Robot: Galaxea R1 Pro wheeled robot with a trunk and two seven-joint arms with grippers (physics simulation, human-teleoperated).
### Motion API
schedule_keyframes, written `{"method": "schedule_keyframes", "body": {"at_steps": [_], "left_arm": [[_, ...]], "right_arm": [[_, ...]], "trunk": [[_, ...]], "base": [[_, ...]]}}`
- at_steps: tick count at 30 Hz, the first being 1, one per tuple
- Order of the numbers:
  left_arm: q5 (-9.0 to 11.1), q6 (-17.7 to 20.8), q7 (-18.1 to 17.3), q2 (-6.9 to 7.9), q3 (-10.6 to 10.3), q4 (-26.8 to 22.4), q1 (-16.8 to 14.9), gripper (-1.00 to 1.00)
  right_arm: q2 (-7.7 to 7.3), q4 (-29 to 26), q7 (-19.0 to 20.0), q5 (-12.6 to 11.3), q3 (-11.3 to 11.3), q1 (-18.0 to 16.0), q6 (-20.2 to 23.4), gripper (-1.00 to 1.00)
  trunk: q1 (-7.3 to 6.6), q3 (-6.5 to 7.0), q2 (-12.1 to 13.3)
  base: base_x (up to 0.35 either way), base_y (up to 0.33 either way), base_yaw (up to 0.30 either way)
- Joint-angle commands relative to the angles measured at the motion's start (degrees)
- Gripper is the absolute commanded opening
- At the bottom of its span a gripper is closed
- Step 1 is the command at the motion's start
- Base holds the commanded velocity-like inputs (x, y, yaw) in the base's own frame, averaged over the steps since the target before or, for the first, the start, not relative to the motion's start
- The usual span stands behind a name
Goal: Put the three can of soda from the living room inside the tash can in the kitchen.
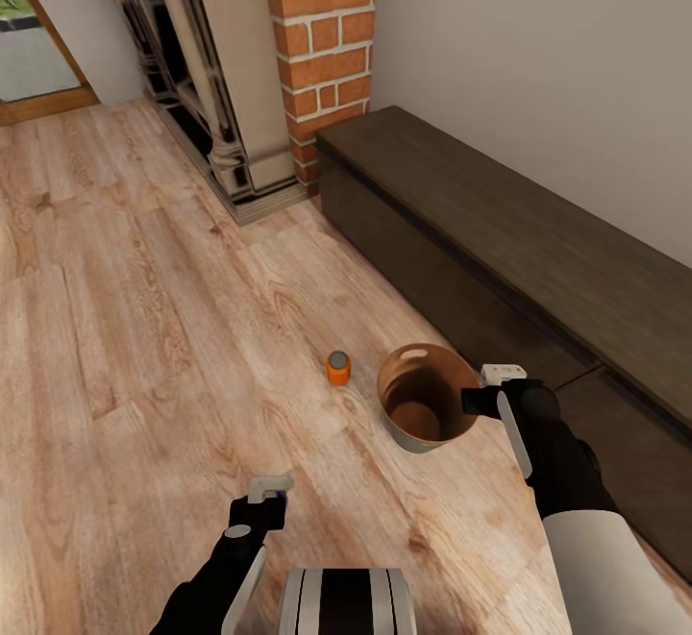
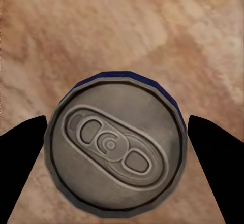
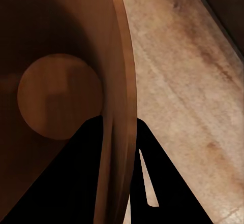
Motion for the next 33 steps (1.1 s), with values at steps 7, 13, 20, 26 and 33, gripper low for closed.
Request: {"method": "schedule_keyframes", "body": {"at_steps": [7,13,20,26,33], "left_arm": [[0.0,0.0,-0.1,-0.01,0.0,0.0,0.0,-1.00],[0.0,0.0,-0.1,-0.01,0.0,0.0,0.0,-1.00],[0.0,0.0,-0.1,-0.01,0.0,0.0,0.0,-1.00],[0.0,0.0,-0.1,-0.01,0.0,0.1,0.0,-1.00],[0.0,0.0,-0.1,-0.01,0.0,0.1,0.0,-1.00]], "right_arm": [[0.03,1.4,0.2,-1.0,0.0,0.0,0.0,-1.00],[0.03,1.4,0.2,-1.0,0.0,0.0,0.0,-1.00],[-0.02,0.3,0.2,-1.0,0.0,0.0,0.0,-1.00],[-0.06,-2.7,0.2,-1.0,0.0,0.0,0.1,-1.00],[-0.06,-3.5,0.2,-1.0,0.0,0.0,0.2,-1.00]], "trunk": [[0.97,0.19,0.0],[0.97,0.21,0.0],[0.97,0.21,0.0],[0.97,0.21,0.0],[0.97,0.21,0.0]], "base": [[0.000,0.000,0.000],[0.000,0.000,0.000],[0.000,0.000,0.000],[0.000,0.000,0.000],[0.000,0.000,0.000]]}}
